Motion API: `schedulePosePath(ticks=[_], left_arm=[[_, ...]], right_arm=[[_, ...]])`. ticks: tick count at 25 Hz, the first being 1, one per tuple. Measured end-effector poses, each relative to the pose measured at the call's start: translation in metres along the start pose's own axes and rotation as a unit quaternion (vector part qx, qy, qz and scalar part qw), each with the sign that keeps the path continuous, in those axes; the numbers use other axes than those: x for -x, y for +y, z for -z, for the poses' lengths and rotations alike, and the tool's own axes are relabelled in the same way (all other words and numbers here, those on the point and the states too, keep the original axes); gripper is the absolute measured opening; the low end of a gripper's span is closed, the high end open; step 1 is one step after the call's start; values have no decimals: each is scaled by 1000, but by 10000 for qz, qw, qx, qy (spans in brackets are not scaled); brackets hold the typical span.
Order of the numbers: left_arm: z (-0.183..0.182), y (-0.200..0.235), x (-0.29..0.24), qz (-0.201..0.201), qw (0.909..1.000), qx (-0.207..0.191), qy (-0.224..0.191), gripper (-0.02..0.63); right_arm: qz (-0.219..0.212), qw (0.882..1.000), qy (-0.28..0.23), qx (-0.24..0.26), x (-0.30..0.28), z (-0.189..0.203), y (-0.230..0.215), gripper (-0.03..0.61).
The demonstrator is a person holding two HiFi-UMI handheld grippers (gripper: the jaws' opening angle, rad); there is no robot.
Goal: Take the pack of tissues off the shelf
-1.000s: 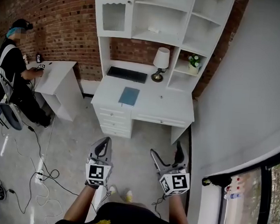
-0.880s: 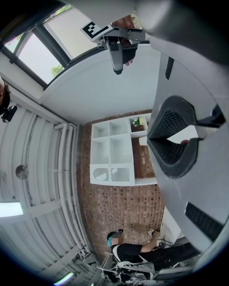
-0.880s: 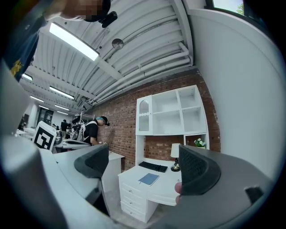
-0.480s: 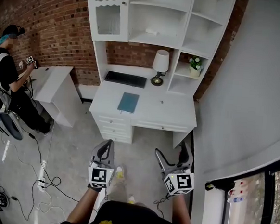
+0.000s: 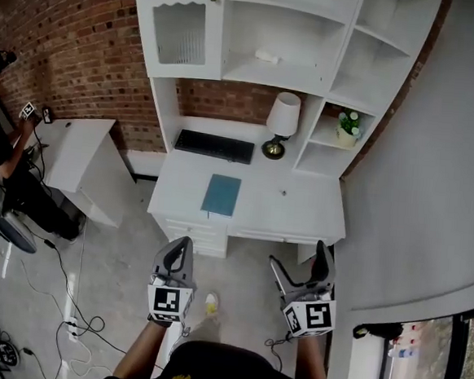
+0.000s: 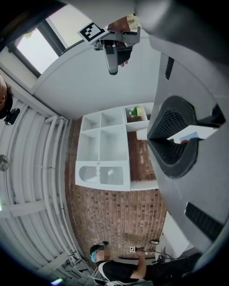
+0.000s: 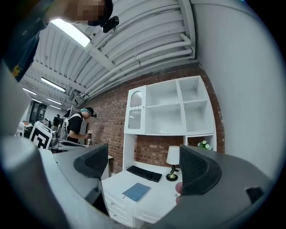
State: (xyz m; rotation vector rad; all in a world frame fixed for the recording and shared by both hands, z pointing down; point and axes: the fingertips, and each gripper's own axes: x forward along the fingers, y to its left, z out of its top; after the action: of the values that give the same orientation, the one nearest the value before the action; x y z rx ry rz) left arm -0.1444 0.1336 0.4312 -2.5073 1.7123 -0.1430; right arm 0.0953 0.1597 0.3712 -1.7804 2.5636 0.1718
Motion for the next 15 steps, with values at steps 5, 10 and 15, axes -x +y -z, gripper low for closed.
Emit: schedulePosePath(ticks=[5, 10, 15], left_arm=[[-19, 45, -65, 53, 9999, -15, -163, 18], [-30, 82, -109, -5, 9993, 19, -361, 17], [-29, 114, -140, -15, 9993, 54, -365, 17]], right_arm=[[98, 10000, 7, -5, -69, -10, -14, 472], [204, 9998, -50, -15, -122, -15, -25, 472], [176, 9998, -87, -55, -165, -16, -21, 472]])
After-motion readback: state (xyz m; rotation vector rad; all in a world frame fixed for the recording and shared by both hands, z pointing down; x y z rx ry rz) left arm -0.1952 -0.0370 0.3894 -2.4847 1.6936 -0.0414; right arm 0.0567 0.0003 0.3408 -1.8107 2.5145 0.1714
